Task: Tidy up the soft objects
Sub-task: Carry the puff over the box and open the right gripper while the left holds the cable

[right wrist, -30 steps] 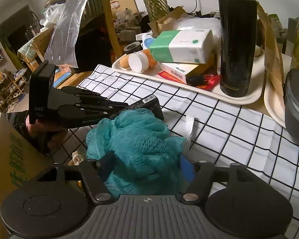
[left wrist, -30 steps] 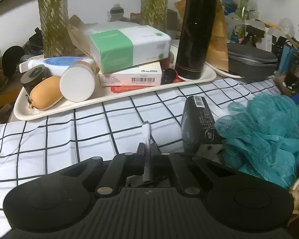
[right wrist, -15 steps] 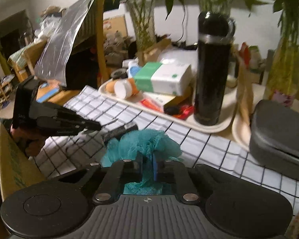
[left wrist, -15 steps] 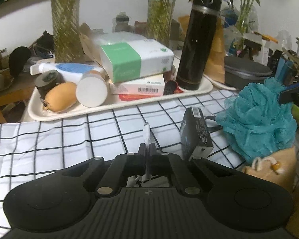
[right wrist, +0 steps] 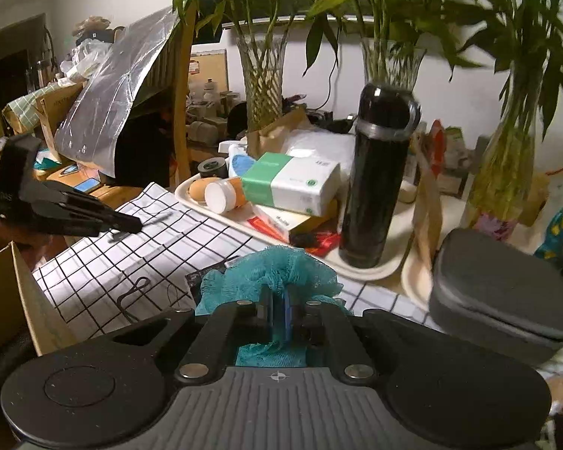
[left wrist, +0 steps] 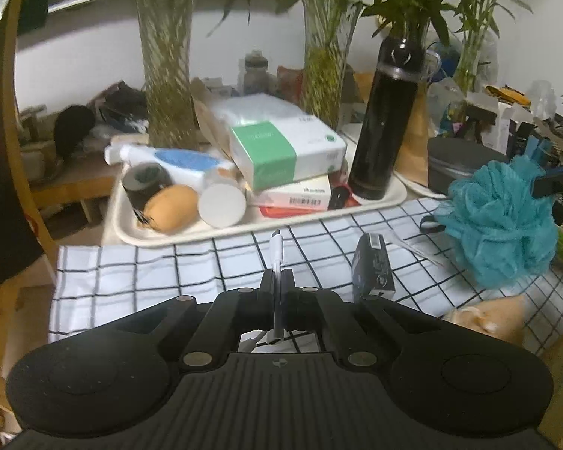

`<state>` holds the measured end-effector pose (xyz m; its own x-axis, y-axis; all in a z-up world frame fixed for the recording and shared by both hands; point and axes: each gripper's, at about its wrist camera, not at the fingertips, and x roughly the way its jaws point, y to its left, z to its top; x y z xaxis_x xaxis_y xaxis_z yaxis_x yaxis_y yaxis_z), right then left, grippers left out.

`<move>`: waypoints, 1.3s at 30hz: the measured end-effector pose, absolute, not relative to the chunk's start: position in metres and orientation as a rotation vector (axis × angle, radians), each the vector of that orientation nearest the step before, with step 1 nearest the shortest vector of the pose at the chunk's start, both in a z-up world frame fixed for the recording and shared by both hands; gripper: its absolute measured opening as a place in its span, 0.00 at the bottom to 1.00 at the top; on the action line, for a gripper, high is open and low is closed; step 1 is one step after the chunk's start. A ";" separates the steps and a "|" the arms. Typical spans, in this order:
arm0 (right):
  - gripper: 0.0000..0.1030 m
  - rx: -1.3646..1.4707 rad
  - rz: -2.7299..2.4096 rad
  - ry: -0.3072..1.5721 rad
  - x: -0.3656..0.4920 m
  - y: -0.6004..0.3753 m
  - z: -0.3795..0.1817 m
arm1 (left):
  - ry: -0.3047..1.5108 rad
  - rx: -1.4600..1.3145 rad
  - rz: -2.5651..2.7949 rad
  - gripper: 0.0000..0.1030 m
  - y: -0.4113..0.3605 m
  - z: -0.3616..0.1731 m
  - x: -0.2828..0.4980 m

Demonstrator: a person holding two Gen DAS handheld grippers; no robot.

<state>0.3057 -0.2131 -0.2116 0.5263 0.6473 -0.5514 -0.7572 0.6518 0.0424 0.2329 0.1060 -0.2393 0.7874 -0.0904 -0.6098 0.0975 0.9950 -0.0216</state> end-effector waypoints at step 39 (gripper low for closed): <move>0.07 -0.272 0.893 0.433 0.138 -0.245 -0.090 | 0.527 0.066 -0.252 0.03 0.043 -0.114 0.090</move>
<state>0.1383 -0.2452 -0.0903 0.5494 0.6897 -0.4716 -0.7973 0.6015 -0.0492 0.0904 0.0427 -0.1137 0.8340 -0.2211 -0.5056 0.2547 0.9670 -0.0026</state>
